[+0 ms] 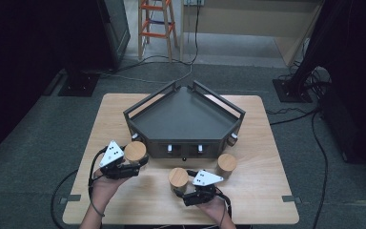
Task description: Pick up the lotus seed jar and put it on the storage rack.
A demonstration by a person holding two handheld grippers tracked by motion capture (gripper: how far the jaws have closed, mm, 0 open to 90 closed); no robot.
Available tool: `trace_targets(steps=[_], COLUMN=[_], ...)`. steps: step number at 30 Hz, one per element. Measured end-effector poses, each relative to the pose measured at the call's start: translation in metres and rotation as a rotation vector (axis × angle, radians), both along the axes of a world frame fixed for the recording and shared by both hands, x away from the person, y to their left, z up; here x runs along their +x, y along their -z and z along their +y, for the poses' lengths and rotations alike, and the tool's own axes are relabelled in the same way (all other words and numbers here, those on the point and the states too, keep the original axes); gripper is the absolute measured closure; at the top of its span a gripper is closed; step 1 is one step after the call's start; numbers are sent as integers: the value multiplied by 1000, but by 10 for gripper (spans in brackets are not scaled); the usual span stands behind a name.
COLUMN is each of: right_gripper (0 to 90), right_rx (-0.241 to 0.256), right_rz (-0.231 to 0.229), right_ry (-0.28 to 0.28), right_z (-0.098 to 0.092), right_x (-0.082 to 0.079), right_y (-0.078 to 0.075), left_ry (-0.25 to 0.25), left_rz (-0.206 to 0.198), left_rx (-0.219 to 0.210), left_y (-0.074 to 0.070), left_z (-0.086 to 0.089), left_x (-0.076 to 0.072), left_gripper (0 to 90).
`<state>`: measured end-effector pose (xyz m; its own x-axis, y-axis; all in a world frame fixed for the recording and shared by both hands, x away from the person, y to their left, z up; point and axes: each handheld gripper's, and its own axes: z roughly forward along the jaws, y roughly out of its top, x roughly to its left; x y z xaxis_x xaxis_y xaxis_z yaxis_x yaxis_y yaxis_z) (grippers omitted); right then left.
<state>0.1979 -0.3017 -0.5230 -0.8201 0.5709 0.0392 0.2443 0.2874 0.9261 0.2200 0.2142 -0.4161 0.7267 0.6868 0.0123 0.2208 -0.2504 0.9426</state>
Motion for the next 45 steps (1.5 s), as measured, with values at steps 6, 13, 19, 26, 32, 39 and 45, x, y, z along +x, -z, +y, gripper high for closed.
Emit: trace_targets(steps=[6, 13, 19, 26, 32, 39, 45], right_gripper=[108, 106, 74, 46, 18, 18, 18], right_rx=[13, -5, -5, -8, -13, -14, -21], right_rz=[-11, -37, -31, -18, -16, -17, -18], right_ry=[-2, -9, -3, -2, 4, 2, 1], right_z=[-2, 1, 2, 2, 3, 3, 4], right_x=[-1, -4, -3, -2, -2, -2, -2], right_y=[2, 2, 2, 0, 0, 0, -1], left_ry=[6, 14, 20, 29, 43, 59, 68], left_rz=[2, -6, -8, -15, -8, -6, -2], left_rx=[4, 5, 8, 4, 15, -1, -17], left_y=[-4, -12, -18, -27, -33, -42, -52], left_z=[-3, -6, -9, -13, -17, -22, -23], left_x=[3, 7, 10, 15, 25, 33, 43], left_gripper=[255, 254, 255, 254, 255, 255, 255])
